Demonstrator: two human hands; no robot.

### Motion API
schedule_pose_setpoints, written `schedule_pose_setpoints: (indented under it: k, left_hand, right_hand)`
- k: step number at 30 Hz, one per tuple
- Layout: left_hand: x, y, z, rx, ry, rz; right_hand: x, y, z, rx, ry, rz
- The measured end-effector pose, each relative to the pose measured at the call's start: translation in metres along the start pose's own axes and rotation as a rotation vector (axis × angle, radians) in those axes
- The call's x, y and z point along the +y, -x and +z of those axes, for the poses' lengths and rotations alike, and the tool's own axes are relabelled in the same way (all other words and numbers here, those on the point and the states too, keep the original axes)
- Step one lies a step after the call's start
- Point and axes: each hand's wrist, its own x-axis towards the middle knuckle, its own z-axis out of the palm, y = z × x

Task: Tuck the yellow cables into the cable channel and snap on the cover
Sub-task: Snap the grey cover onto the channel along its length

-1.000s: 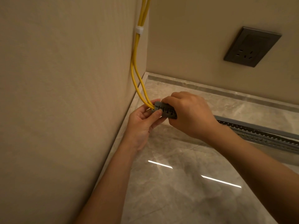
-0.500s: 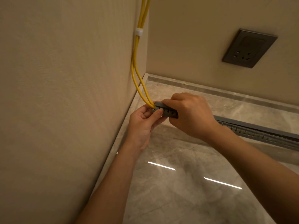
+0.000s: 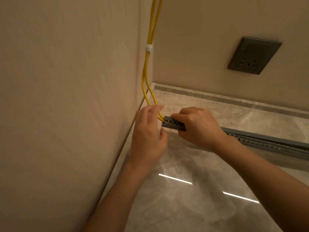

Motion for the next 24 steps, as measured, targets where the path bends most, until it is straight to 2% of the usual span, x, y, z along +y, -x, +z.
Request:
schedule_pose_setpoints:
  k: [2,7,11,16,21,24]
  left_hand:
    - [0.001,-0.012,0.0,-0.183,-0.143,0.15]
    - [0.004,-0.033,0.005,-0.393,-0.285,0.198]
    - [-0.001,-0.043,0.006,-0.414,-0.368,0.305]
    - [0.0,-0.048,0.006,-0.49,-0.498,0.431]
    - [0.012,-0.046,0.007,-0.497,-0.71,0.653]
    - [0.018,-0.047,0.012,-0.545,-0.73,0.6]
  right_hand:
    - [0.002,-0.003,-0.001,-0.003,-0.024,0.002]
    - [0.008,-0.008,-0.003,-0.04,-0.043,0.065]
    - [0.012,-0.007,-0.003,-0.013,-0.09,0.112]
    - [0.014,0.007,0.003,0.011,0.111,0.142]
    - [0.013,0.01,0.003,0.01,0.135,0.166]
    - [0.015,0.006,0.0,0.023,0.102,0.176]
